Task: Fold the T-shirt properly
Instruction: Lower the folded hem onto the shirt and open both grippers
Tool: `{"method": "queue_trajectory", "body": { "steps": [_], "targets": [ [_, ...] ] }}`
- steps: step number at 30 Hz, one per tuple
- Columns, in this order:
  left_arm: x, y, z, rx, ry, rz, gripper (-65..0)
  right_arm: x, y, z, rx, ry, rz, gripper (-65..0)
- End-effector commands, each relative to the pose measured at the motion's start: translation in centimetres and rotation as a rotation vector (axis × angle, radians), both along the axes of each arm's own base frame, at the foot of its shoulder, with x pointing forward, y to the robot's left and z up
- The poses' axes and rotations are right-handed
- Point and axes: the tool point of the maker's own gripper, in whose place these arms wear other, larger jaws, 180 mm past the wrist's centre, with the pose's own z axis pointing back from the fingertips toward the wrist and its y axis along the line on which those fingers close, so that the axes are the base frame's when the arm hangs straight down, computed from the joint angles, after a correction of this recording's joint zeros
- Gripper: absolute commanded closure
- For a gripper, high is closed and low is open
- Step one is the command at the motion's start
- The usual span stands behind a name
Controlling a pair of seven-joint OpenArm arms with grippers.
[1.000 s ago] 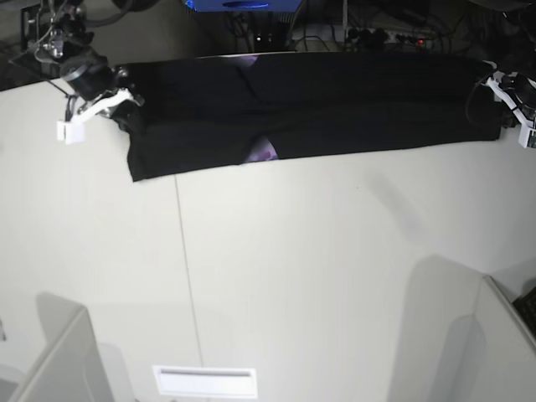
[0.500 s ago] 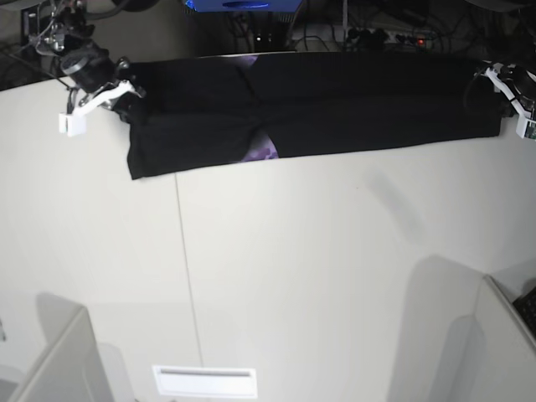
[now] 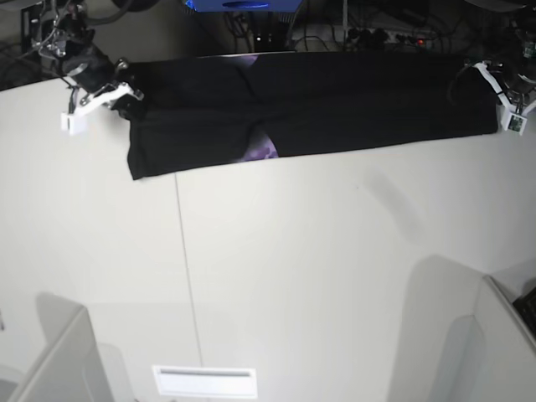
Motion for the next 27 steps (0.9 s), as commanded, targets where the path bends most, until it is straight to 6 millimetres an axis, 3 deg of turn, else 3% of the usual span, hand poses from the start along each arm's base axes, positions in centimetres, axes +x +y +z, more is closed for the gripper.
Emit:
{"method": "queue_trajectory", "body": {
  "steps": [1, 8, 17, 22, 27],
  "targets": [
    [0.7, 0.3, 0.7, 0.031, -0.023, -0.030, 0.0, 0.3, -0.3, 0.4, -0.002, -0.020, -0.004, 0.0],
    [0.2, -0.2, -0.8, 0.024, -0.006, -0.027, 0.0, -0.9, -1.4, -2.2, -0.002, 0.057, -0.040, 0.0],
    [0.4, 0.3, -0.5, 0.042, -0.012, -0.021, 0.0, -0.9, -1.6, -2.3, 0.000, 0.061, -0.045, 0.0],
    [0.3, 0.8, 0.0, 0.056, -0.018, -0.012, 0.0, -0.9, -1.6, -2.2, 0.005, 0.053, -0.053, -21.9],
    [-0.4, 3.4, 1.7, 0.100, -0.057, 0.069, -25.2, -0.2, -1.2, -0.5, 0.014, 0.000, -0.065, -24.9]
  ]
}}
